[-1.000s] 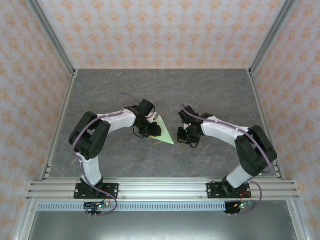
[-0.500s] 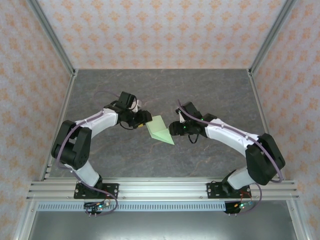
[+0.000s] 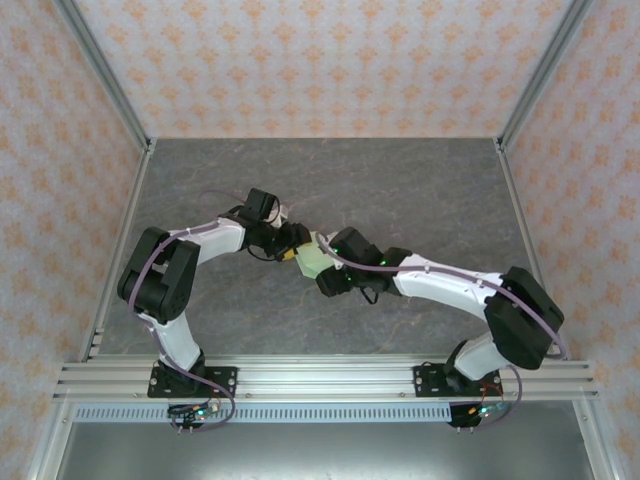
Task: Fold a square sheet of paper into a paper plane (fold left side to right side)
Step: Fourth fold the wing at the center of the table.
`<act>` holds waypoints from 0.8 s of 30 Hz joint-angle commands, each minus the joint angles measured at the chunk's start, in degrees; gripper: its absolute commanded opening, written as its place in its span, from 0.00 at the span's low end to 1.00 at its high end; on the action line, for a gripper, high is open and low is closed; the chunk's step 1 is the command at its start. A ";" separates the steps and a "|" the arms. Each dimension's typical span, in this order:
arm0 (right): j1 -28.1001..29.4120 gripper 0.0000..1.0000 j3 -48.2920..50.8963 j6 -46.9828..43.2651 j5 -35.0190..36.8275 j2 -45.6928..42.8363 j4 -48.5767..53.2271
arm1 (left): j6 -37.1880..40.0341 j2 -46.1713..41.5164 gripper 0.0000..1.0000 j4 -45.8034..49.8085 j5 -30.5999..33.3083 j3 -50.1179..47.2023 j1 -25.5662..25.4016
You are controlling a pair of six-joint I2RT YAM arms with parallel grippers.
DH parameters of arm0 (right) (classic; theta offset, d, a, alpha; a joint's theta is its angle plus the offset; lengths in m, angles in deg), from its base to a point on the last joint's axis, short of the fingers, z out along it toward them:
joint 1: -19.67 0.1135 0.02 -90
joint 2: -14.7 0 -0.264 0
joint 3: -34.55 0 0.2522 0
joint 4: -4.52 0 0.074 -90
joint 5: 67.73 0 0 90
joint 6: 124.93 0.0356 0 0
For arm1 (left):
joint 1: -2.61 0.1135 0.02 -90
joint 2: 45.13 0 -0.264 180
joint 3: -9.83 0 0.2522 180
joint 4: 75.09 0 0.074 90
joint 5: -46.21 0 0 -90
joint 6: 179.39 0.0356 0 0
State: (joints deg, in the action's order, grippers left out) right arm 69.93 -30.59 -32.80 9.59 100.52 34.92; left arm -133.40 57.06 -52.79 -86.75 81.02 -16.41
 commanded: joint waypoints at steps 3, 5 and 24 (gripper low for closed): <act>1.06 0.61 -2.71 -3.11 5.67 5.74 -1.99 | -2.46 0.07 0.54 -2.01 -1.70 1.70 -0.33; 1.24 0.61 -3.31 -3.48 6.24 7.31 -2.50 | -2.45 -0.15 0.54 -1.33 -1.77 1.98 -0.31; 2.12 0.49 -6.81 -4.59 14.25 14.86 -1.86 | -4.02 0.10 0.56 1.25 -1.76 4.13 -0.42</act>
State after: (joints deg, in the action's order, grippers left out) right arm 71.57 -35.70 -36.74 20.54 114.86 33.20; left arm -137.18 57.15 -53.01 -88.06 83.81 -16.48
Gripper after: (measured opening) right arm 0.500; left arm 0.559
